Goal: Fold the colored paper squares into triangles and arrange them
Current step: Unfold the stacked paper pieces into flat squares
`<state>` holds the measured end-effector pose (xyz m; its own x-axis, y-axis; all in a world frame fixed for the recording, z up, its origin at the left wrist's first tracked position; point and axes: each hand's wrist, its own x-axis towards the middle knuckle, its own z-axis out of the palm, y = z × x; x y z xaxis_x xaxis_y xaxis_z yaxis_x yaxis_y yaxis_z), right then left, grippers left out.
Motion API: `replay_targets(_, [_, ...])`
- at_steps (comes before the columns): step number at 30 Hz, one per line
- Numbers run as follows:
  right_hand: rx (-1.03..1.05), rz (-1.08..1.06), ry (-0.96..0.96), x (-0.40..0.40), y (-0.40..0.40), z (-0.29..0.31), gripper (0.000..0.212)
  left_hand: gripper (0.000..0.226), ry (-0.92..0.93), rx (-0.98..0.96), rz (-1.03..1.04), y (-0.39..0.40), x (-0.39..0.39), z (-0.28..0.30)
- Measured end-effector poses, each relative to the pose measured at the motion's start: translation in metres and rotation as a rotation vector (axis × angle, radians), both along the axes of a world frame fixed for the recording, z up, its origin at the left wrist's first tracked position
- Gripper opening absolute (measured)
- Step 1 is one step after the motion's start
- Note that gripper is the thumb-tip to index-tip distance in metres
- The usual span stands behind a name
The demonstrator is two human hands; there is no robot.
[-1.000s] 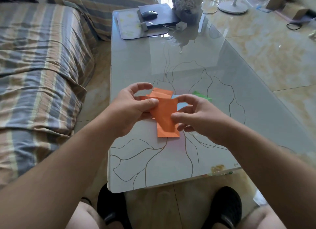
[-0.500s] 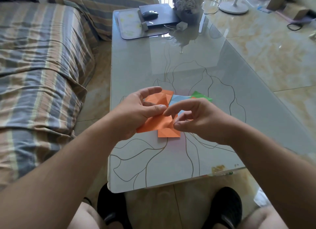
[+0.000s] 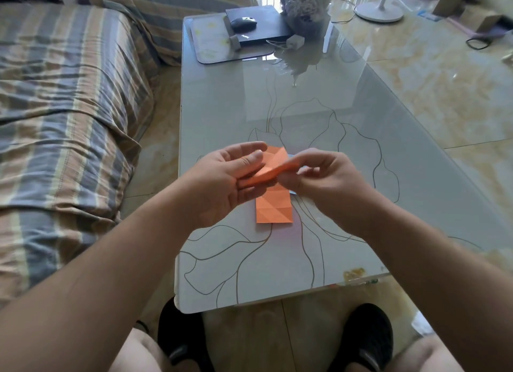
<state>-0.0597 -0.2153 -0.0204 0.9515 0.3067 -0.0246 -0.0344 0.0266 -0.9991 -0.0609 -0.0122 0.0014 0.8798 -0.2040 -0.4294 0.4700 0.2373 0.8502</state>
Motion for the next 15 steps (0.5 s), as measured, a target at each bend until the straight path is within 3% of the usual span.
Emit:
replay_targets(3, [0.018, -0.197, 0.031, 0.008, -0.002, -0.001, 0.010, 0.054, 0.062, -0.010, -0.025, 0.001, 0.001, 0.000])
replay_targets(5, [0.039, -0.222, 0.090, 0.011, -0.005, 0.001, 0.009, 0.076, 0.055, 0.079, -0.067, 0.003, 0.003, -0.003])
replay_targets(7, [0.066, -0.186, 0.151, 0.010, -0.006, 0.003, 0.004, 0.081, 0.000, 0.100, -0.099, 0.004, 0.002, -0.005])
replay_targets(10, [0.103, -0.170, 0.233, 0.008, -0.003, 0.003, 0.003, 0.048, -0.103, 0.078, -0.055, 0.001, 0.000, -0.007])
replay_targets(15, [0.097, -0.164, 0.303, 0.006, -0.002, 0.003, 0.011, 0.004, -0.165, 0.199, 0.005, -0.003, -0.002, -0.014])
